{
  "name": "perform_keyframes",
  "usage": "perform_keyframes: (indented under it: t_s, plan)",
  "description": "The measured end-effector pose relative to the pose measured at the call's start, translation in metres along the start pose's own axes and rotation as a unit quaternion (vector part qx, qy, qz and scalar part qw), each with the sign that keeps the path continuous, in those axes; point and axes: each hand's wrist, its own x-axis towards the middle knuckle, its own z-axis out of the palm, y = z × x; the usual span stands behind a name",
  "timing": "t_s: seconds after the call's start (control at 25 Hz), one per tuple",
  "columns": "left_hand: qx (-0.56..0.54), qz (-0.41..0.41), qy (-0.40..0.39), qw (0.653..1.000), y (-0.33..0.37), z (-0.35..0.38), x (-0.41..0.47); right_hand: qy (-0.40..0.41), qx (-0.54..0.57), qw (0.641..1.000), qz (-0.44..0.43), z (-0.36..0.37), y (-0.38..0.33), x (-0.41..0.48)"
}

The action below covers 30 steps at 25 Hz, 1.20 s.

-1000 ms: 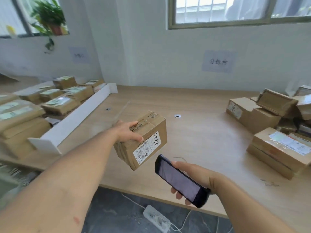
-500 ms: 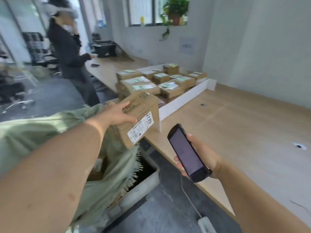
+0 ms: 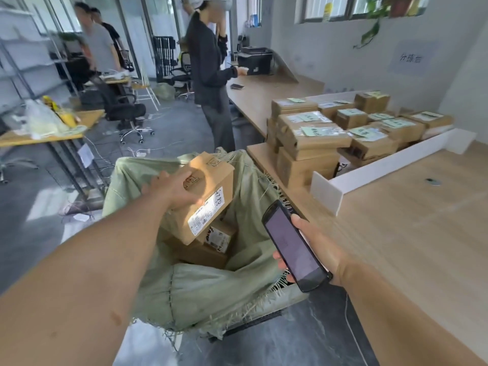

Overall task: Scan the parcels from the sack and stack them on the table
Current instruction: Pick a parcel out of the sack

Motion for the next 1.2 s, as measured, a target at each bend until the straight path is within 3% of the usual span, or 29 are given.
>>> perform_keyframes:
  t_s: [0.16, 0.32, 0.52, 0.84, 1.2]
  plan:
    - [-0.031, -0.002, -0.048, 0.998, 0.003, 0.030, 0.022, -0.004, -0.002, 1.000, 0.010, 0.000, 0.000, 0.020]
    - [-0.107, 0.038, -0.179, 0.977, 0.031, 0.046, 0.030, 0.010, 0.012, 1.000, 0.021, -0.011, 0.001, 0.026]
    - [-0.130, 0.126, -0.147, 0.972, 0.073, 0.043, 0.040, 0.042, 0.041, 0.998, 0.023, -0.025, 0.002, 0.015]
    - [-0.137, 0.296, -0.161, 0.932, 0.187, 0.068, 0.018, 0.119, 0.084, 0.989, -0.006, -0.062, 0.024, -0.046]
    - [-0.066, 0.470, -0.184, 0.860, 0.341, 0.107, -0.092, 0.281, 0.144, 0.948, -0.049, -0.123, 0.093, -0.175]
